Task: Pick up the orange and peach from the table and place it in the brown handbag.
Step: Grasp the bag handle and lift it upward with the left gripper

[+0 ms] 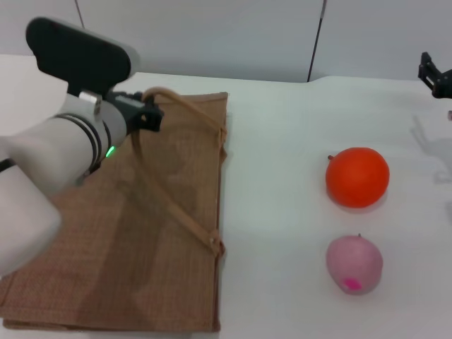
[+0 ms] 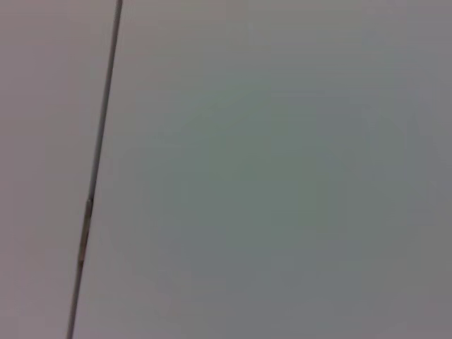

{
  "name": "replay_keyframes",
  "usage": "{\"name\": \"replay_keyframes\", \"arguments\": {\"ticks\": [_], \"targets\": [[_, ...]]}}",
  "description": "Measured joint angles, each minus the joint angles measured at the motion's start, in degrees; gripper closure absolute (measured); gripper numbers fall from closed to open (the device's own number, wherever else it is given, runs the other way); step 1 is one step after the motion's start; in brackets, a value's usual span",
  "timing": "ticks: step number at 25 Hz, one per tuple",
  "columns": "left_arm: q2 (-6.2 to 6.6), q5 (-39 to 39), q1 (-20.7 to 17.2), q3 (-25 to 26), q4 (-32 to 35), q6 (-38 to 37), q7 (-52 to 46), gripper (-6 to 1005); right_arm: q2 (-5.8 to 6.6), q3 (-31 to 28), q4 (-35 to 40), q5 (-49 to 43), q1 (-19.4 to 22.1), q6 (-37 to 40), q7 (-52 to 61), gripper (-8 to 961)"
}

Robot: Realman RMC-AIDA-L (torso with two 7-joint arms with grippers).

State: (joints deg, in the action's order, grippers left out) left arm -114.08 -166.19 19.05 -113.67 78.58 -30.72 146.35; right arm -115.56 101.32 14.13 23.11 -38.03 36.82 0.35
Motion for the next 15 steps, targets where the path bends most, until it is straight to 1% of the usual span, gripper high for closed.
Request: {"name": "replay_keyframes", "arguments": {"ticks": [4,7,10,12,15], "targets": [[0.39,0.00,-0.33,0.93,2.69,1.12,0.16,870,-0.16,0.47,0.57,0.00,-0.02,-1.56,0.00,181],[1.14,-0.01,-0.34,1.07,5.12,1.09,0.62,870,-0.10,0.60,2.81,-0.01,-0.08,-6.46,0.00,181],[2.08,-0.05,-0.45,1.13,7.90,0.85,1.06,872,-0.05,1.43,5.52,-1.15,0.45,-9.35,0.00,181],[2.73,-0.10,-0.45,1.02,10.09,0.29,1.68,874,-0.13,1.93,7.70,-2.84,1.57,-9.85,0.05,181],[2.89,-0.11,-0.33,0.99,13.69,-2.08,3.89,875,-0.15,2.29,14.91,-5.24,4.99,-13.08,0.18,182]]}}
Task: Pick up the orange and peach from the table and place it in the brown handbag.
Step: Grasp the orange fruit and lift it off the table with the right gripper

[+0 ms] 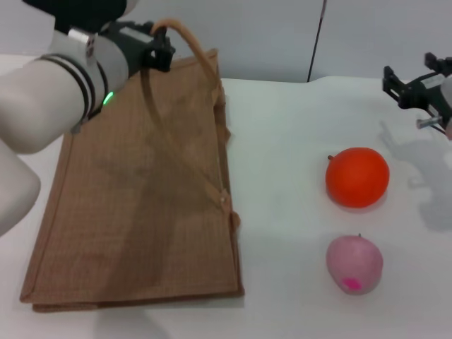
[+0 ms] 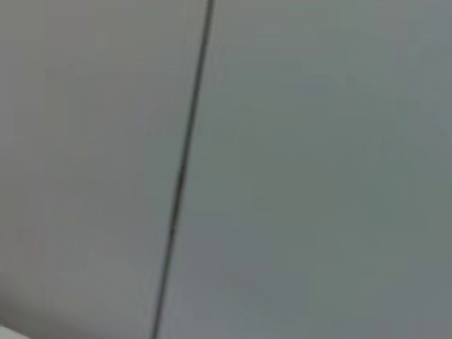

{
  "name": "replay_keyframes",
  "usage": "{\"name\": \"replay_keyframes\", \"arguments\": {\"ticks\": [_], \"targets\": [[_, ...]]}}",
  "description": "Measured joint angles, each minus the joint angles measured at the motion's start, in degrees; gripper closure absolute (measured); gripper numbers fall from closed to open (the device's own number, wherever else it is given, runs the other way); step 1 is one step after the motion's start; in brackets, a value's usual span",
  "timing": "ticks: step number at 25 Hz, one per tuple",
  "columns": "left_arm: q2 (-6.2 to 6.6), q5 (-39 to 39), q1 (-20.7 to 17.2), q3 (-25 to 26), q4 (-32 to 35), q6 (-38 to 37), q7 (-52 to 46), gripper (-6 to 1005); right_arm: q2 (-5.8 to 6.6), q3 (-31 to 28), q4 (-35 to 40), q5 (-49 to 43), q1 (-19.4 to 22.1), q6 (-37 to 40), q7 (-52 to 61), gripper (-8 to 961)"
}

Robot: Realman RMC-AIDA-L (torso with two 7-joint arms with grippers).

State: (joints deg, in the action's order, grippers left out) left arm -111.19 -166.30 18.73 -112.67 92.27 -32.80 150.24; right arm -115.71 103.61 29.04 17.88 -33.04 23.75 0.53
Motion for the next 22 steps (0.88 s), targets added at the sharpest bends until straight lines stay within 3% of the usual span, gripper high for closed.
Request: {"name": "replay_keyframes", "arguments": {"ticks": [3,11,22], "targets": [[-0.15,0.00,-0.18,0.13,3.85,-2.01,2.36,876,0.17,0.20,8.84,-1.97,3.51,-5.36,-0.19,182],[-0.02,0.00,-0.79,-0.47,9.61,-3.18,3.40,876,0.30,0.29,22.53,-6.40,7.65,-16.10,-0.39,182],[-0.54,0.01,-2.01,-0.13,13.77,-7.48,6.12,875,0.35,1.90,43.54,-9.58,14.77,-32.56,-1.93,181]]}}
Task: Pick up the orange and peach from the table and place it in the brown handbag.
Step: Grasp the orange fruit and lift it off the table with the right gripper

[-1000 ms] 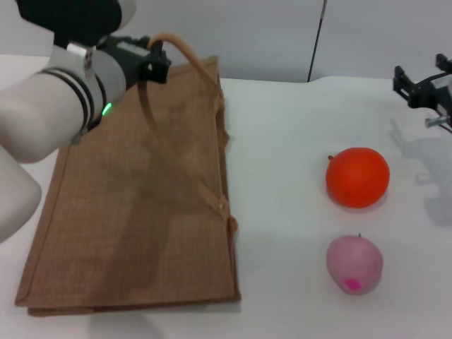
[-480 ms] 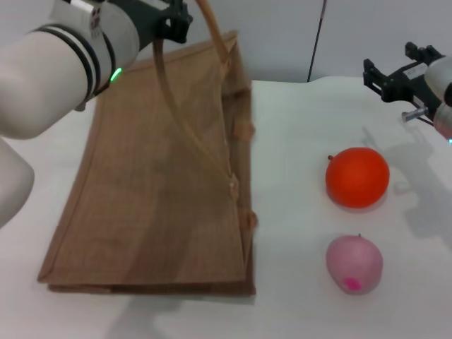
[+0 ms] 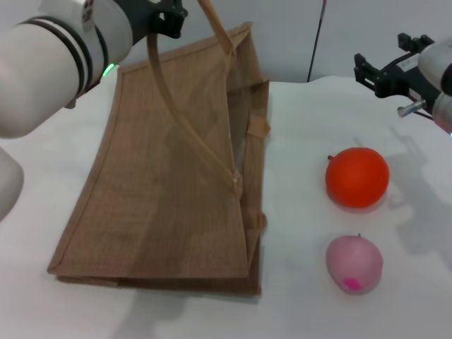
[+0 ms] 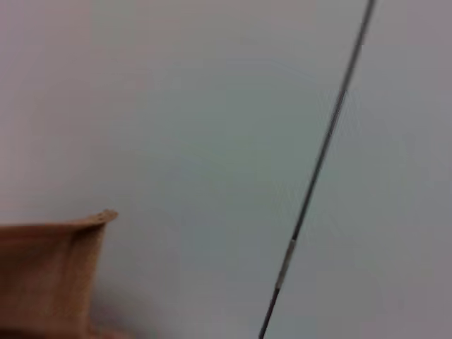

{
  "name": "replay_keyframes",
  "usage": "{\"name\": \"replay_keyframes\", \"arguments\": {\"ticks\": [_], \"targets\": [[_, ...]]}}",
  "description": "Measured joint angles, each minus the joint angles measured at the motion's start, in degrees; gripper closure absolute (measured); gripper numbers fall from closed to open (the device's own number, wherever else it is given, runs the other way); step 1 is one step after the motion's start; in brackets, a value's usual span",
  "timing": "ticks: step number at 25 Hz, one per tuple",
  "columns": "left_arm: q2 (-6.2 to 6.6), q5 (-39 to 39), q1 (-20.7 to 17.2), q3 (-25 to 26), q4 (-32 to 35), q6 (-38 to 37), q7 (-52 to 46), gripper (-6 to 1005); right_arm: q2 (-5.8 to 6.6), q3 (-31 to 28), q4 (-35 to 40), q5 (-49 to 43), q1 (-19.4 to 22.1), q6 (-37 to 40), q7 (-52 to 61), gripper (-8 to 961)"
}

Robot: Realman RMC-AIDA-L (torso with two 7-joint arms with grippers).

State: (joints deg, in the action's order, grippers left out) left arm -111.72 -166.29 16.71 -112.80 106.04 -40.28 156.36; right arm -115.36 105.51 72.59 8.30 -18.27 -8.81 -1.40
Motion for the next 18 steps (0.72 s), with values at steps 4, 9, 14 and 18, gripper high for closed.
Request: {"name": "replay_keyframes", "arguments": {"ticks": [4,9,14,18], "targets": [[-0.02,0.00,-0.73,0.18,0.43,-0.19,0.09,875,-0.05,1.32,6.74,0.18,2.21,-7.64,-2.90,181],[-0.05,0.00,-1.11,0.22,0.59,-0.18,0.16,875,-0.02,3.55,14.66,0.61,3.22,-19.43,-4.70,176],[-0.07,0.00,-0.95,0.15,0.63,-0.18,0.17,876,-0.04,4.27,20.58,1.13,2.87,-32.80,-6.07,173],[-0.07,0.00,-1.13,0.13,0.64,-0.17,0.17,877,-0.04,2.58,22.95,6.91,2.24,-40.02,-10.41,173]]}}
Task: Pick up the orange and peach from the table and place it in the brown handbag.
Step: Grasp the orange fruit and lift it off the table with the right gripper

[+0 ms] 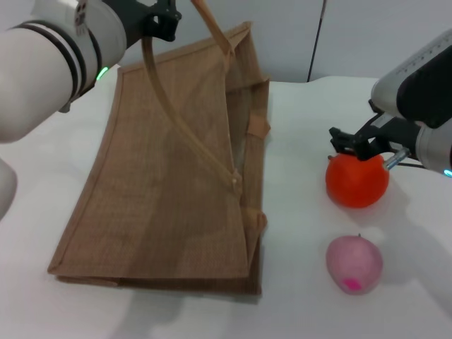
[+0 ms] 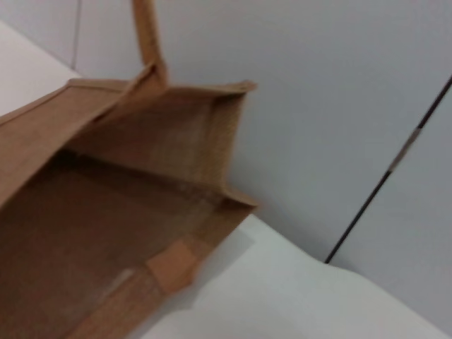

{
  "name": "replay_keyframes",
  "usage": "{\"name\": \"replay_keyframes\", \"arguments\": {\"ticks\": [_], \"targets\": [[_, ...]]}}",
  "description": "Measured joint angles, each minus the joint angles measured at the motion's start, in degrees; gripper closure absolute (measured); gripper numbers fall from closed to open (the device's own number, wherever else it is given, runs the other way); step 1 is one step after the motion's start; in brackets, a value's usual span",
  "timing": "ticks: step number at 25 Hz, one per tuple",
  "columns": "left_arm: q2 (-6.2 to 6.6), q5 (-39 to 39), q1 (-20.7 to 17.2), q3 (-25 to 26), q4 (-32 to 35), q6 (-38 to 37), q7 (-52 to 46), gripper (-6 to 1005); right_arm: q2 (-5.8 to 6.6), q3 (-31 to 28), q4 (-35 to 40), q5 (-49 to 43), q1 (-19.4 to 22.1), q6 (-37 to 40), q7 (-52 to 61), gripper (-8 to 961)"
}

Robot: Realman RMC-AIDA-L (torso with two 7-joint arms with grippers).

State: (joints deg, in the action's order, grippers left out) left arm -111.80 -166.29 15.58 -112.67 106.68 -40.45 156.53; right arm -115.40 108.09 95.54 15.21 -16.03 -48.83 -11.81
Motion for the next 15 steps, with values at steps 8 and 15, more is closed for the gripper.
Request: {"name": "replay_keyframes", "arguments": {"ticks": [8,15], "targets": [[0.00,0.00,0.02,0.04,-0.13,0.03,0.01,877,0.00,-3.47,4.86,6.16,-0.87,-11.68,-4.32,172],[-0.08,0.00,0.21,-0.32,-0.25,0.03,0.40,877,-0.10,-4.58,2.14,6.41,-4.81,-18.50,-4.03,173]]}}
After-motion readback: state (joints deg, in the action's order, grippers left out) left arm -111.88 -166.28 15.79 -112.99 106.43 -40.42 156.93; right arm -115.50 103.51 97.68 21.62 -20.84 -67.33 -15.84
